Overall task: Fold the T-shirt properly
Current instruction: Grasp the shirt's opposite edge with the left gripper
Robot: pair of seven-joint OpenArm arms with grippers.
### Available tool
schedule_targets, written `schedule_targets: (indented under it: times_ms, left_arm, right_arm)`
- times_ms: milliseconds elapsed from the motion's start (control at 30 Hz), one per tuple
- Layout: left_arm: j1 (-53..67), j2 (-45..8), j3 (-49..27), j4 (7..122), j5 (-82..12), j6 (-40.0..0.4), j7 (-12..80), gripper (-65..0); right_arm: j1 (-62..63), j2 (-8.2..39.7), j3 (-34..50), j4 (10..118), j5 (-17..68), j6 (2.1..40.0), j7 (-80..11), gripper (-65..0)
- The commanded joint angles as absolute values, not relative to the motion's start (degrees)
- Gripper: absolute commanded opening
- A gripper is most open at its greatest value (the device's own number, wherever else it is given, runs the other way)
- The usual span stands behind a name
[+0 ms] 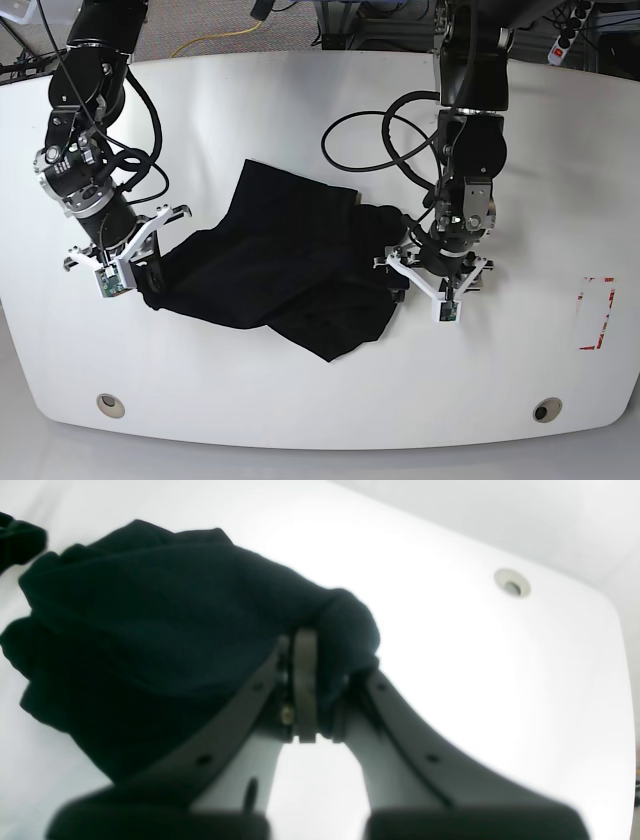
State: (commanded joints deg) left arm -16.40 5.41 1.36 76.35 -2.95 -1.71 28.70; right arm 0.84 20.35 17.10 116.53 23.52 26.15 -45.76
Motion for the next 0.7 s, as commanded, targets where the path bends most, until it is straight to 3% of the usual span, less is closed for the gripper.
schedule_targets:
  times_ms: [233,600,700]
  left_arm:
    - [-19.7,9.0,0.7,68.7,-2.9,-1.5,23.7,-22.2]
    - [-20.2,9.0,0.3,60.4,-8.7,-1.4,22.4,-22.9]
    - [-20.0,9.0,0.3,60.4,-9.7,-1.4,22.5,-26.5]
  right_arm:
    - [0.8,19.8,17.1,116.4,23.1,26.2,-45.8,-65.0]
    - [0.0,19.7,17.1,116.3,23.0,26.2,-45.8,-65.0]
    - [-0.3,19.7,17.1,116.3,23.0,26.2,-45.8,-65.0]
